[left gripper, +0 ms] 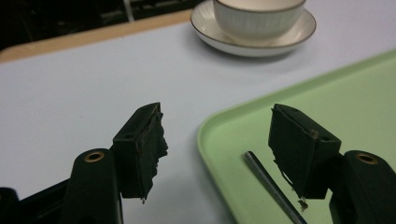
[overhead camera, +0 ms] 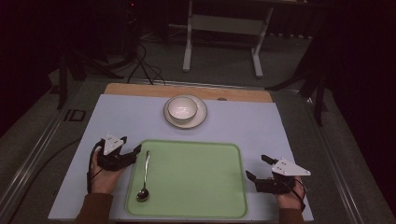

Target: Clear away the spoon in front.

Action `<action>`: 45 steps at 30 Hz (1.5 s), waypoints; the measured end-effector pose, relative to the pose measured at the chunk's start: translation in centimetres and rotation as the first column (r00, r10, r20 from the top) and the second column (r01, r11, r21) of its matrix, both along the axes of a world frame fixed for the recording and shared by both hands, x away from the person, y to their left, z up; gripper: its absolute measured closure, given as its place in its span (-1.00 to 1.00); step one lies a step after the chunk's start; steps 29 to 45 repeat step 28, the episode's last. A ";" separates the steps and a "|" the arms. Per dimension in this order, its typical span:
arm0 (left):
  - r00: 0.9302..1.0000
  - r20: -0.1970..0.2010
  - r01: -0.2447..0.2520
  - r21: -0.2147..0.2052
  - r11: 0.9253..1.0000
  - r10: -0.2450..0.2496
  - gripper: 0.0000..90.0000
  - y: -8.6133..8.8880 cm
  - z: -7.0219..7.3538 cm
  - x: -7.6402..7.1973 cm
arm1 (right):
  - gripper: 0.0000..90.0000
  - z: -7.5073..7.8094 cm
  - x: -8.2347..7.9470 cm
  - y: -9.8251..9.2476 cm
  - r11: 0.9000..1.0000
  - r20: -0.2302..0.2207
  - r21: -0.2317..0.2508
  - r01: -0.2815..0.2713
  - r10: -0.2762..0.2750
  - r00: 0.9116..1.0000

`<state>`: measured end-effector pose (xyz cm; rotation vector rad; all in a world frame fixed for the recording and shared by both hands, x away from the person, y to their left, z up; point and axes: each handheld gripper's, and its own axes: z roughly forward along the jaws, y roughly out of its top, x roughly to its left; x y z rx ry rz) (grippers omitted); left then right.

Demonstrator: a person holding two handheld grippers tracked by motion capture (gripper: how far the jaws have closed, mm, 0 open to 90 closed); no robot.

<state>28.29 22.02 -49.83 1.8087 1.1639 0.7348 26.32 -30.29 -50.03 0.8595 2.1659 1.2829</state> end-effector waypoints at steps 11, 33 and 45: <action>0.995 0.086 -0.051 -0.025 0.998 0.053 -0.21 2.2 0.9 -2.0 | -0.69 0.3 -0.2 -0.6 0.999 0.020 0.034 0.019 -0.020 1.000; 0.977 0.144 -0.148 -0.075 0.986 0.158 -0.21 5.9 1.4 -5.1 | -0.68 0.6 -0.3 -1.6 0.997 0.038 0.062 0.052 -0.055 0.998; 0.977 0.144 -0.148 -0.075 0.986 0.158 -0.21 5.9 1.4 -5.1 | -0.68 0.6 -0.3 -1.6 0.997 0.038 0.062 0.052 -0.055 0.998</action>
